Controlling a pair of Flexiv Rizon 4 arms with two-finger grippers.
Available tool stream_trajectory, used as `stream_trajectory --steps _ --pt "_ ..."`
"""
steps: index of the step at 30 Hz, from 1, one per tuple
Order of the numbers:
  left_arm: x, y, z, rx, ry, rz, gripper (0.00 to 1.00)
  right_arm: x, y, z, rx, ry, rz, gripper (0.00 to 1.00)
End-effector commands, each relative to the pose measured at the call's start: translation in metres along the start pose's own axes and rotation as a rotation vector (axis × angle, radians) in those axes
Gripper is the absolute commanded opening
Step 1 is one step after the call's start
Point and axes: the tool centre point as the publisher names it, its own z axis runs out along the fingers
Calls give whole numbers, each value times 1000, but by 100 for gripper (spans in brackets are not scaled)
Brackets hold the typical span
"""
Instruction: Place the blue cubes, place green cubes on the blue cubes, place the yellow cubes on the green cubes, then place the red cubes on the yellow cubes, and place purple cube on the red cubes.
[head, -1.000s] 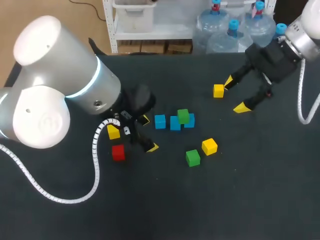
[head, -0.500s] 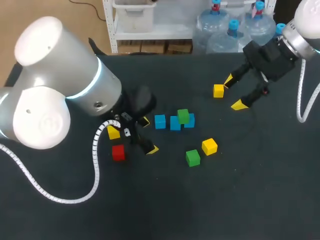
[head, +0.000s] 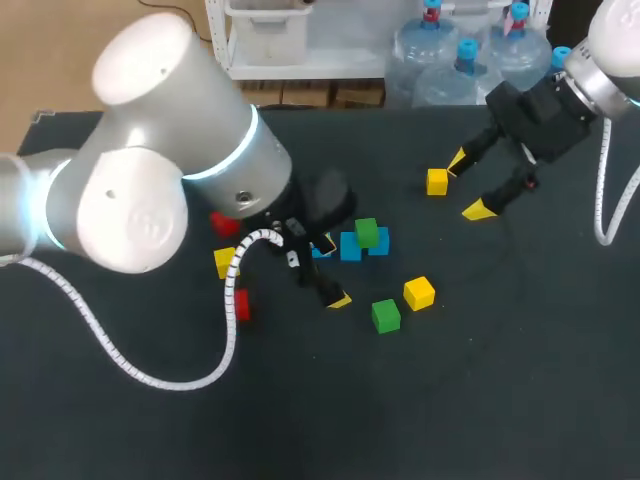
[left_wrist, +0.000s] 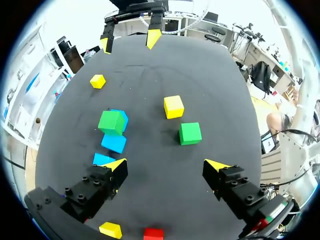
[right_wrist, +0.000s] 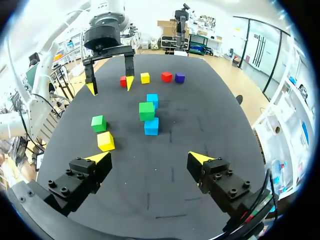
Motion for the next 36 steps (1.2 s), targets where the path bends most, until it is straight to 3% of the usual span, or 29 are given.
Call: stream_trajectory --steps 1,5,8,23,25,27,31,33,36 --pt "-7 2 4 12 30 11 100 0 0 0 0 -1 -1 100" --pt "-5 3 1 4 46 5 100 0 0 0 0 -1 -1 100" --pt "10 9 -16 -8 -23 -16 100 0 0 0 0 -1 -1 100" --pt "11 11 -20 -24 -48 -13 100 0 0 0 0 -1 -1 100" --pt "2 12 -24 -35 -11 4 100 0 0 0 0 -1 -1 100" --pt "-12 11 -22 -28 -47 62 100 0 0 0 0 -1 -1 100" --pt "-40 4 -10 1 22 120 100 0 0 0 0 -1 -1 100" --pt "-52 -2 -6 9 116 112 100 0 0 0 0 -1 -1 100" --pt "-62 -12 -3 18 173 93 100 0 0 0 0 -1 -1 100"
